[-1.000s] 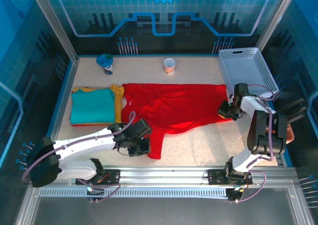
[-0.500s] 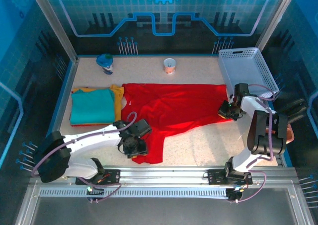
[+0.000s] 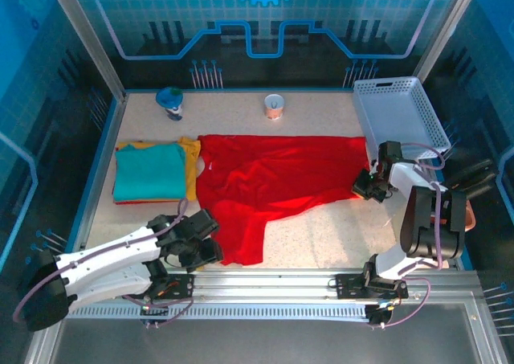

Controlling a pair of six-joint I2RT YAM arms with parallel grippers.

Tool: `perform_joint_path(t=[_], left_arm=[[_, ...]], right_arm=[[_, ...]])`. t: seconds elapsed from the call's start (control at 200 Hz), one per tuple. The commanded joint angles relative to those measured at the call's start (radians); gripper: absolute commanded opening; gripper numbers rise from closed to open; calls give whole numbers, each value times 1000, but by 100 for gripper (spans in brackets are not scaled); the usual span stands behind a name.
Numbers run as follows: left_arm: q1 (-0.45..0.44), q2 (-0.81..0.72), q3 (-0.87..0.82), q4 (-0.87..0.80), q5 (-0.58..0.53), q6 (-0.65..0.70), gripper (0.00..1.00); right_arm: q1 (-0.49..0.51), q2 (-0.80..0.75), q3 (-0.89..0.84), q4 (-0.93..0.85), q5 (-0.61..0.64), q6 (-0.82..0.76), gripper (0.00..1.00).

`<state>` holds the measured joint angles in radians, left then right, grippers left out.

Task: Fold and stack the t-shirts

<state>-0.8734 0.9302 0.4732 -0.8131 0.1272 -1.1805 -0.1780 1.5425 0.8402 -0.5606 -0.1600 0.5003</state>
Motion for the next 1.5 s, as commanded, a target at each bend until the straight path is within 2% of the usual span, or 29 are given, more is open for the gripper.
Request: perform_joint_path(t=[0.0,0.17,0.33,0.435,0.525,0.725,0.891,1.101,1.496], left_arm=[[19,28,-26,123,-8,-32,54],[20,87,-7,176,-35,-20,52],[30,112,-10,230,-37,-21,43],[33,140,-14,238,-26,-10,36],[47,159,-14,233,-23,9,32],[71,160,-7,226,-18,30,22],[79,161,-8,224,-15,40,16],[82,169,-4,231,-14,47,14],[83,179,-4,238,-11,57,1]], right_arm=[[-13,-25,-9,-16,19,9,1],[-13,-28,-11,-19,30,14,2],[-14,-31,-11,-16,35,18,6],[-17,-35,-3,-21,53,18,14],[-22,-41,2,-22,66,19,26],[-41,-57,22,-41,106,17,39],[-62,-45,13,-26,106,17,40],[-64,-24,5,9,81,31,40],[-48,33,8,62,34,40,36]])
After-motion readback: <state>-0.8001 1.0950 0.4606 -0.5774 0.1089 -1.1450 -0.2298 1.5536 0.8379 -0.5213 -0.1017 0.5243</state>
